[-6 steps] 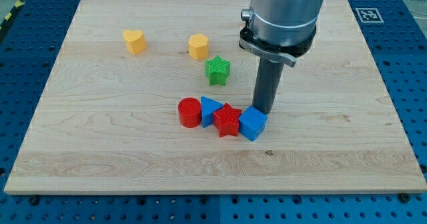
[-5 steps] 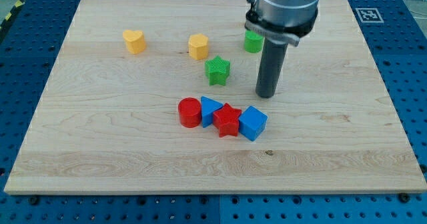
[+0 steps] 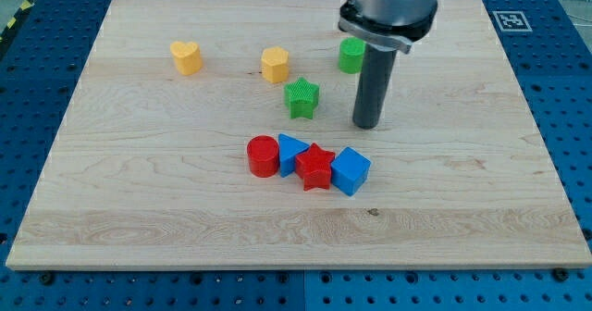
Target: Replace the green star right to the yellow heart
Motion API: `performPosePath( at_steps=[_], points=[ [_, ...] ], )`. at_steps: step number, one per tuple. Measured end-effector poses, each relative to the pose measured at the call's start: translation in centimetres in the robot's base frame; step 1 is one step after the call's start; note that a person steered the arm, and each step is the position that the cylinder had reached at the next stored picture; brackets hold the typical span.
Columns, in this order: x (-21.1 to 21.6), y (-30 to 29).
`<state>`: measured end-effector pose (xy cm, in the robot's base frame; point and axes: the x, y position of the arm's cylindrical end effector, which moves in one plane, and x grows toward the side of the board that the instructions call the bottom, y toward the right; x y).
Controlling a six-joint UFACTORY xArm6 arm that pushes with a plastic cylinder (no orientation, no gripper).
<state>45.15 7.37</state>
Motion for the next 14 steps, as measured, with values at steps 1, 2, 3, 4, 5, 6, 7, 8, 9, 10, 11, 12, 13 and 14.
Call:
performPosePath(
  at_steps=[1,2,3,4,5,6,7,8,9,10,11,12,13,14],
  points=[
    [0.4,-2.8],
    [-0.9,-5.6],
    [-2.4,-8.6],
    [-2.4,-9.0],
    [-3.3,-9.0],
    [-3.1,-10.5],
    [-3.0,-14.7],
    [-3.7,-16.9],
    [-2.8,-15.6],
    [-1.2,-10.9],
    [-1.7,-5.4],
    [-3.4,-2.7],
    [-3.5,-5.6],
    [-4.2,-9.4]
  ],
)
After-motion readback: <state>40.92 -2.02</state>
